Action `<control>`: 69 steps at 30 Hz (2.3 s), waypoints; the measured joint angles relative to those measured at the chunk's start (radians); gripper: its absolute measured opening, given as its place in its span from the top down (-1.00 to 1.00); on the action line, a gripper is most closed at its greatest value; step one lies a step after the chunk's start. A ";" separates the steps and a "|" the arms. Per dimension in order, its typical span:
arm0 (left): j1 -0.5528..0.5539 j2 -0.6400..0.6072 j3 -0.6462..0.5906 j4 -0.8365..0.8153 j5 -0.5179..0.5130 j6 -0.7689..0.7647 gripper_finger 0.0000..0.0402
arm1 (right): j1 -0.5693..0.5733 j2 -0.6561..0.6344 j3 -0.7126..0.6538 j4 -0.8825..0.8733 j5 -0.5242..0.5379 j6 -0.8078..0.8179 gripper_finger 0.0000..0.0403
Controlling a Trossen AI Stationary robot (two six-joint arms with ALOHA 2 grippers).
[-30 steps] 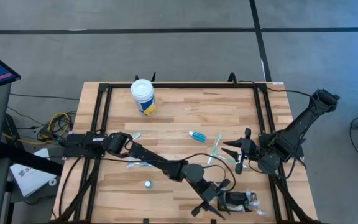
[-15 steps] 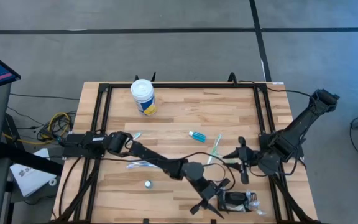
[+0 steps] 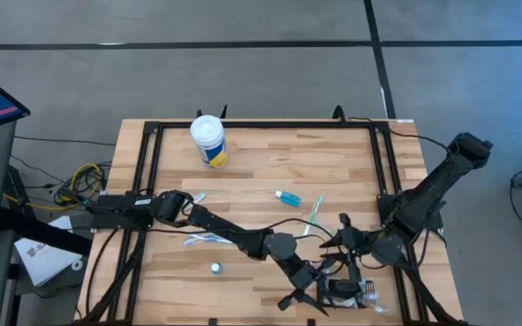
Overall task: Pick & Place toothbrushing station
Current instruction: Put the left green toothbrush into the wire organizer
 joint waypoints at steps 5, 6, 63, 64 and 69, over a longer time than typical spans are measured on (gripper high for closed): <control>-0.008 0.000 0.000 -0.011 0.004 0.024 0.49 | 0.017 0.013 0.000 0.049 -0.042 -0.015 0.45; -0.008 0.000 0.000 -0.011 0.003 0.020 0.49 | 0.022 0.014 0.000 0.063 -0.063 -0.022 0.45; 0.014 -0.052 -0.089 0.054 -0.054 -0.063 0.53 | 0.111 0.011 0.000 0.070 -0.079 -0.014 0.45; 0.016 -0.051 -0.089 0.057 -0.056 -0.063 0.53 | 0.111 0.011 0.000 0.068 -0.066 -0.002 0.45; 0.023 -0.051 -0.088 0.060 -0.046 -0.062 0.53 | 0.092 0.011 0.000 0.020 -0.059 0.013 0.45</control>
